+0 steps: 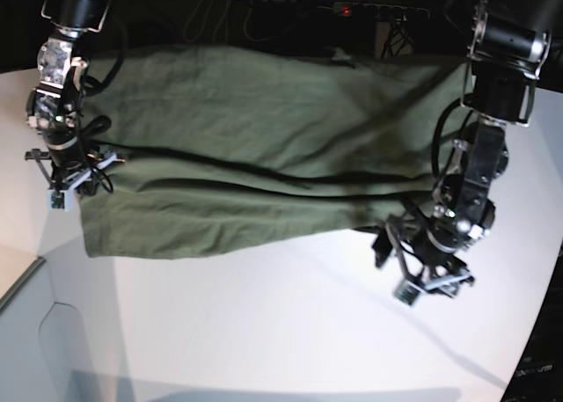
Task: Layout the t-shirt on the table in an organized manner, then fold the t-shirt properly
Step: 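Lift the hem with both grippers and shake the shirt straight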
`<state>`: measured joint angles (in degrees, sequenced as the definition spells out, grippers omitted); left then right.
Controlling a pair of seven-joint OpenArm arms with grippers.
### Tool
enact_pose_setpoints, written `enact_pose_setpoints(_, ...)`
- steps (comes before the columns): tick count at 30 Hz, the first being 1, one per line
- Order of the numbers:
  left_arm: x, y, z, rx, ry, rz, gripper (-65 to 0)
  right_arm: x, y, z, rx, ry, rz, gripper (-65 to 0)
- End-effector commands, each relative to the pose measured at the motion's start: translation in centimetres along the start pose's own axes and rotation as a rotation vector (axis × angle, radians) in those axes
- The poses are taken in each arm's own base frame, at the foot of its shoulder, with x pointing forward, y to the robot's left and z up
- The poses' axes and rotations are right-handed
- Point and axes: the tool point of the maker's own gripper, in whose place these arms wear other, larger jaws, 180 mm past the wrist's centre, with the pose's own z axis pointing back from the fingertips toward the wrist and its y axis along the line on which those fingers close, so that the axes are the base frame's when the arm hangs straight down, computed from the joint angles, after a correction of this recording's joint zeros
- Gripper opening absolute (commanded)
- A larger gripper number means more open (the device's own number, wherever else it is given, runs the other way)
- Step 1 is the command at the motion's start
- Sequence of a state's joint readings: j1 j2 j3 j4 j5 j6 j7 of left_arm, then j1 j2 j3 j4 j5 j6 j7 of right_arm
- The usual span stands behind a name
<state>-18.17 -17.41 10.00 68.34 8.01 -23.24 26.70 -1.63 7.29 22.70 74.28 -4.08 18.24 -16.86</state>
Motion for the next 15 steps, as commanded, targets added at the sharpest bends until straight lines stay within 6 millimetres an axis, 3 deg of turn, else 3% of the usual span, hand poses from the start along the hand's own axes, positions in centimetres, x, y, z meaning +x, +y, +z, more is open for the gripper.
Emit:
enact_pose_setpoints(1,2.1,1.3,0.2,0.005,-0.036,-0.064,-14.9,1.7,-0.6,0.0,-0.008,-0.052,0.003,-65.0)
enact_pose_setpoints(4,0.7,-0.1,0.2,-0.078,0.043,-0.238,-14.9,2.3,-0.5,-0.1,-0.008,-0.064,0.000,-65.0)
enact_pose_setpoints(7,-0.4,0.2,0.3,-0.078,0.103,-0.333,-14.8,2.4,-0.5,-0.2,-0.008,-0.064,-0.001,-65.0)
enact_pose_setpoints(15,-4.1,0.2,-0.7,-0.116,0.205,-0.319,-14.7,2.3,-0.4,-0.2,-0.007,-0.064,-0.002,-65.0)
